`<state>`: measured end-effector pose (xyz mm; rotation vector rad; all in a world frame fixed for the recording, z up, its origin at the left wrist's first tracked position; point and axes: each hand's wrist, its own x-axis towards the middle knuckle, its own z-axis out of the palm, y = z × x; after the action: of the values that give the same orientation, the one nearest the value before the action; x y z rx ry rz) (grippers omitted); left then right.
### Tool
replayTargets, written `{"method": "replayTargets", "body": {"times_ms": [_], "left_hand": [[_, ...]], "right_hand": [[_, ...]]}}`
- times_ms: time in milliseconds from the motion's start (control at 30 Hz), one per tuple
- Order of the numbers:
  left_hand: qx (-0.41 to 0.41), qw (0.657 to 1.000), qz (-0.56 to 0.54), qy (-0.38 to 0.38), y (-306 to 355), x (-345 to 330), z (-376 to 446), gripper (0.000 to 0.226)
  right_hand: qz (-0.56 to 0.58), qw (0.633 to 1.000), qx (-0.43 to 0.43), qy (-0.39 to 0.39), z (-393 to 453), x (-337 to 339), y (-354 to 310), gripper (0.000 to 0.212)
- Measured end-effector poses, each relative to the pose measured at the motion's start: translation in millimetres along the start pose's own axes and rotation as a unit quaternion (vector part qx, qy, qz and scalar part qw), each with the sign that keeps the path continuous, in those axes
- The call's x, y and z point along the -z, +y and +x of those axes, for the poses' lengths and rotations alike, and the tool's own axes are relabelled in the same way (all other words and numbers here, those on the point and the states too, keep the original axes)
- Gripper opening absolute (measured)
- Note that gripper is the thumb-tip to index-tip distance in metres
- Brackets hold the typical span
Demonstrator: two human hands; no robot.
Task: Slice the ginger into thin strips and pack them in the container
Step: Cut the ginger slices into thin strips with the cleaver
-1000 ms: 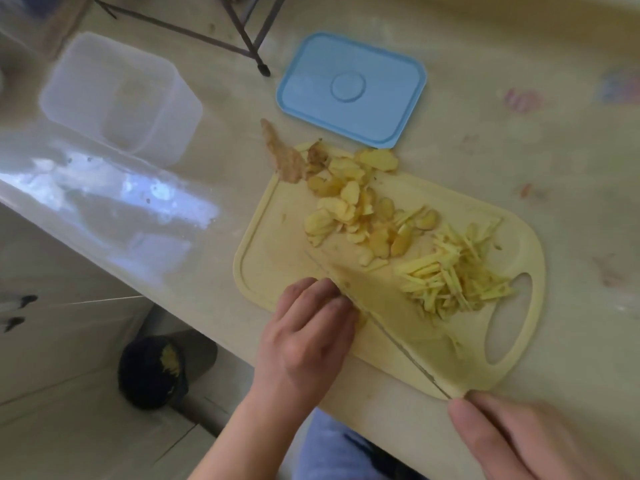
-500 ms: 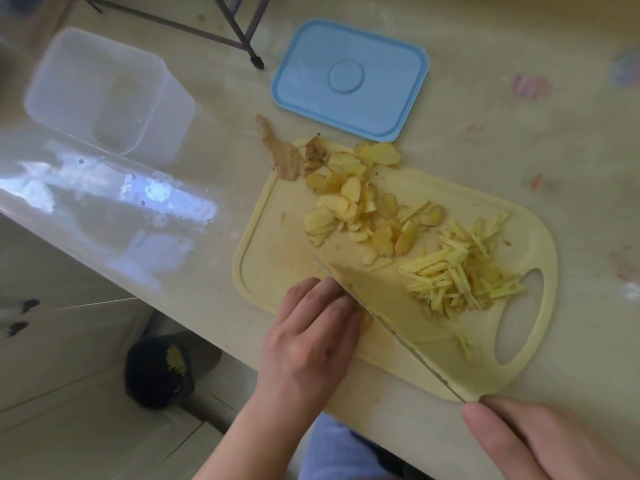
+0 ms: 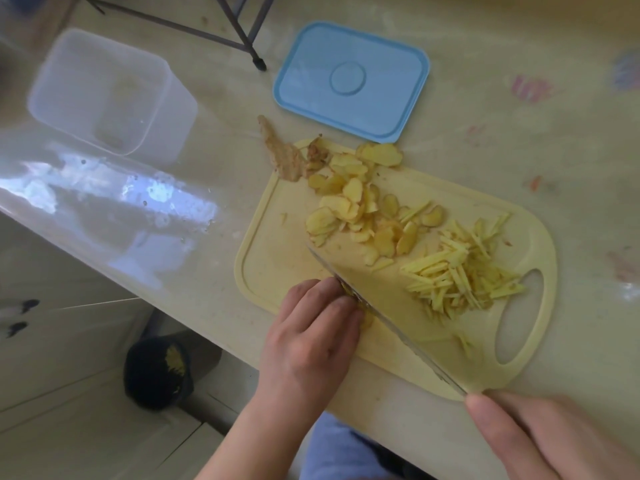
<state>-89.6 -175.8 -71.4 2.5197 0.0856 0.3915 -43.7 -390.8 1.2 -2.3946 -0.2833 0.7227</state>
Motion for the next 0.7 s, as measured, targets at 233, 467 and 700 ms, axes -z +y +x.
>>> {"method": "replayTargets", "body": {"times_ms": [233,467,700], "left_hand": [[-0.01,1.0,0.001,-0.005,-2,0,1,0.006],[0.009,1.0,0.006,0.0,0,-1,1,0.011],[-0.003,1.0,0.004,-0.007,0,2,3,0.007]], "right_hand": [[0.007,0.994,-0.014,-0.111,17,-4,5,0.1],[-0.088,0.982,0.134,0.096,-4,-1,-4,0.071],[0.002,0.999,-0.017,-0.049,11,-6,4,0.093]]}}
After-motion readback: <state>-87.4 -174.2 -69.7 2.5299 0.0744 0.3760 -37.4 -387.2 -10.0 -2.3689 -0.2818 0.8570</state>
